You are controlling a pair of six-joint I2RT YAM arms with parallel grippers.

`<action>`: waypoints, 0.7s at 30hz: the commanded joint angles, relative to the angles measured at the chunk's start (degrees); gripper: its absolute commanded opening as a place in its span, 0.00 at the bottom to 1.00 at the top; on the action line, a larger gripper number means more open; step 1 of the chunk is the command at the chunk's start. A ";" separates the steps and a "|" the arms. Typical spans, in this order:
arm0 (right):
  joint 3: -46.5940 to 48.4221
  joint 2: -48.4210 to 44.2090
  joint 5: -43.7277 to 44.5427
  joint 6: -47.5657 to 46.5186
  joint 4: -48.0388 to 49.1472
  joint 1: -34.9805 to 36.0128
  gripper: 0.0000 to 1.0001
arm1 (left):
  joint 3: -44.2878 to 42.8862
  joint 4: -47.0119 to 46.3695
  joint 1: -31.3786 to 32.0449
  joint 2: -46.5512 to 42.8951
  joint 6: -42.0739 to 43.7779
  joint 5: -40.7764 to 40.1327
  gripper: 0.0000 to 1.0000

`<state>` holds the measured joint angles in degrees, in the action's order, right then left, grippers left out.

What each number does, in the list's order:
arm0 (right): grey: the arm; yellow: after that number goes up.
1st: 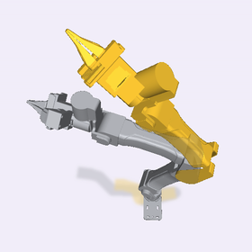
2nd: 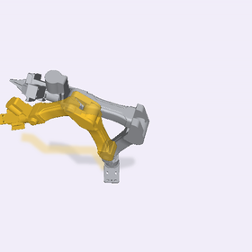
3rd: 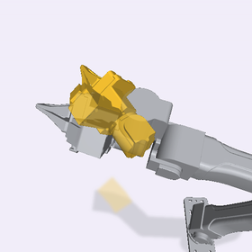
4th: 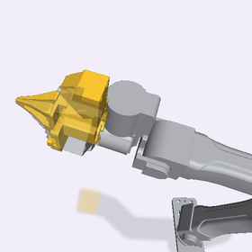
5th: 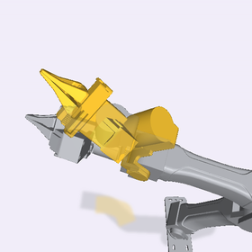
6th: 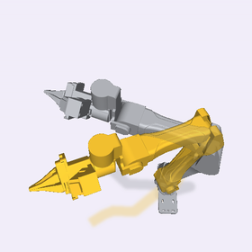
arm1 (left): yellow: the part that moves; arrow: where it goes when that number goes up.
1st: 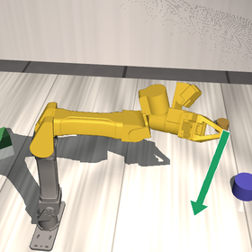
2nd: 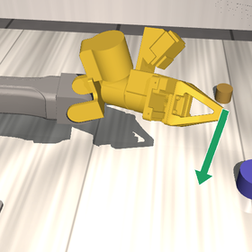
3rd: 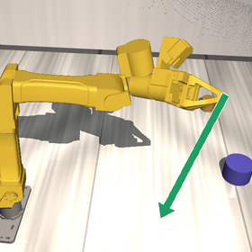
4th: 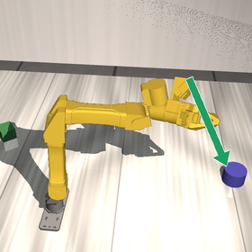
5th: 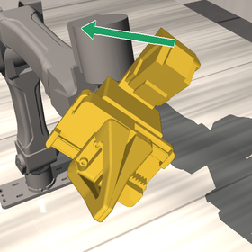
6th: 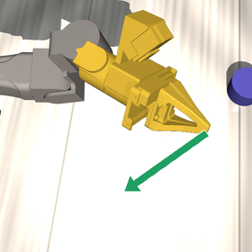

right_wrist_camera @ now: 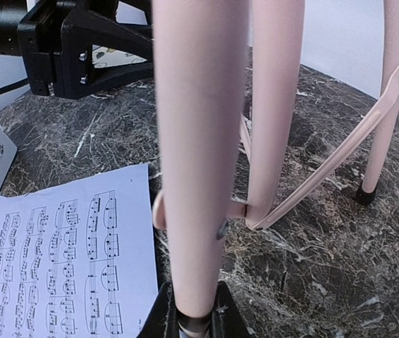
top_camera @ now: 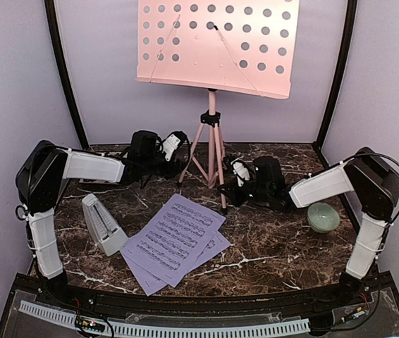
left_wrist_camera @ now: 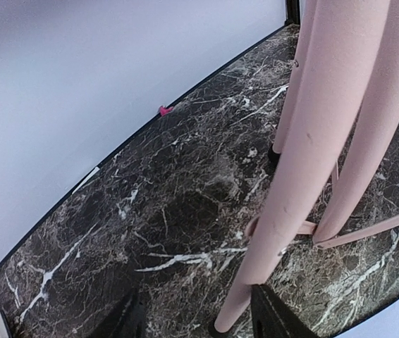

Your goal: Set up the instrument practice props

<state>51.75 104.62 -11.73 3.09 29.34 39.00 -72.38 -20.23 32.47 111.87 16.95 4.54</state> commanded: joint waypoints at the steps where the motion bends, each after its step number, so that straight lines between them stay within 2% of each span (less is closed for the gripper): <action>1: 1.59 -1.16 0.75 -0.80 -1.61 -1.03 0.00 | -2.47 1.67 0.14 2.68 2.05 5.63 0.53; 8: 2.74 -0.66 0.35 -1.04 -2.89 -1.12 0.00 | -4.54 2.22 0.14 4.50 2.53 10.10 0.57; 10: 2.95 -0.51 0.26 -1.15 -3.34 -1.17 0.00 | -5.32 2.28 0.14 5.09 2.52 10.19 0.55; 16: 3.48 -0.87 0.31 -1.20 -4.95 -1.37 0.00 | -8.38 4.31 0.08 7.12 3.69 9.49 0.39; 21: 3.80 -1.66 0.30 -1.14 -6.75 -1.68 0.00 | -8.13 6.21 0.14 6.93 4.11 6.68 0.20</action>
<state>54.04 104.57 -11.97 2.31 24.93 38.02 -79.48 -16.67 32.40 119.20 20.32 12.78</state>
